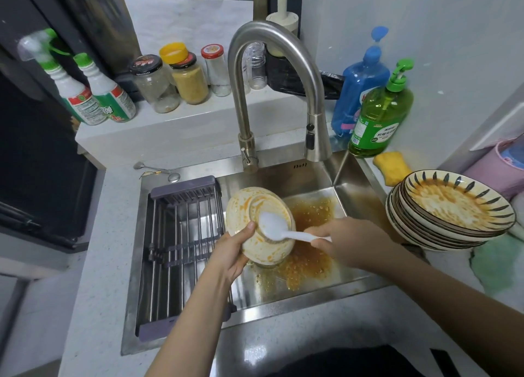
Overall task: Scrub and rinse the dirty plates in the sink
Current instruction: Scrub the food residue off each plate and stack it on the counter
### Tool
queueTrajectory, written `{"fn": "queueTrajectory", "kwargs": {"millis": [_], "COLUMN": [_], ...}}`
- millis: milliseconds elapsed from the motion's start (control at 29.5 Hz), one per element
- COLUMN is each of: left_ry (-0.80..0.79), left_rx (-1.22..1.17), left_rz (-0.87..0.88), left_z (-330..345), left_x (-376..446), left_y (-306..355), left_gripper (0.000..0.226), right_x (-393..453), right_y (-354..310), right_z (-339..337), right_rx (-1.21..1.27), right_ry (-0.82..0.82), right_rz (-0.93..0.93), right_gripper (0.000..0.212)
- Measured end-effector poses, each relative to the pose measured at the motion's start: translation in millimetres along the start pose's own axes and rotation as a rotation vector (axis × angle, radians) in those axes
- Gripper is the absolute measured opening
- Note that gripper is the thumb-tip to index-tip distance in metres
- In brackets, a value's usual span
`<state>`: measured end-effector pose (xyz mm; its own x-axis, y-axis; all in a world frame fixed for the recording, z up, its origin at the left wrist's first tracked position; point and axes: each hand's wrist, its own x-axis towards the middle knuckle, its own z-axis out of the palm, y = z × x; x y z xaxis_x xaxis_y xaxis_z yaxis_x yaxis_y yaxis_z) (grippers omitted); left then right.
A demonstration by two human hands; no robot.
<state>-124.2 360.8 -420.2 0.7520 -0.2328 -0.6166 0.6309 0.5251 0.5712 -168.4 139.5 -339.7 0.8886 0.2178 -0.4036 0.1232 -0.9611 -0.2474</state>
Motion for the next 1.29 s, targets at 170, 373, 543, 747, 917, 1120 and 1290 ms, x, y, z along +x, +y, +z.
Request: {"fn": "queueTrajectory", "kwargs": {"millis": [170,373,543,747,917,1120,1290], "left_ry": [-0.059,-0.039,-0.021,0.035,-0.202,-0.478,-0.673], "left_rx": [-0.002,0.044,0.187,0.991,1.645,1.765,1.878], "left_rz": [-0.032,-0.049,-0.046,0.113,0.339,0.737,0.860], "left_z": [6.5,8.8,13.3,39.6,90.3,164.2,223.7], "left_x": [-0.8,3.4,7.5,7.1,-5.6,-18.9,-9.1], "left_y": [-1.9,-9.2,-11.0,-13.6,-28.7,-56.7,-73.5], "left_gripper": [0.040,0.038,0.048,0.037,0.019,0.038,0.053], "right_x": [3.2,-4.9,-4.8,-42.9,-77.7,-121.7,-144.7], "right_y": [17.4,1.7,37.8,74.5,100.4,135.0,162.6], "right_z": [5.0,17.1,25.7,25.4,19.0,-7.4,-28.9], "right_rx": [0.069,0.145,0.199,0.440,0.843,1.176,1.128], "right_ry": [0.110,0.190,0.039,0.181,0.371,0.627,0.782], "right_rz": [0.153,0.074,0.210,0.308,0.406,0.469,0.467], "right_gripper": [0.032,0.033,0.031,0.032,0.024,0.018,0.018]}}
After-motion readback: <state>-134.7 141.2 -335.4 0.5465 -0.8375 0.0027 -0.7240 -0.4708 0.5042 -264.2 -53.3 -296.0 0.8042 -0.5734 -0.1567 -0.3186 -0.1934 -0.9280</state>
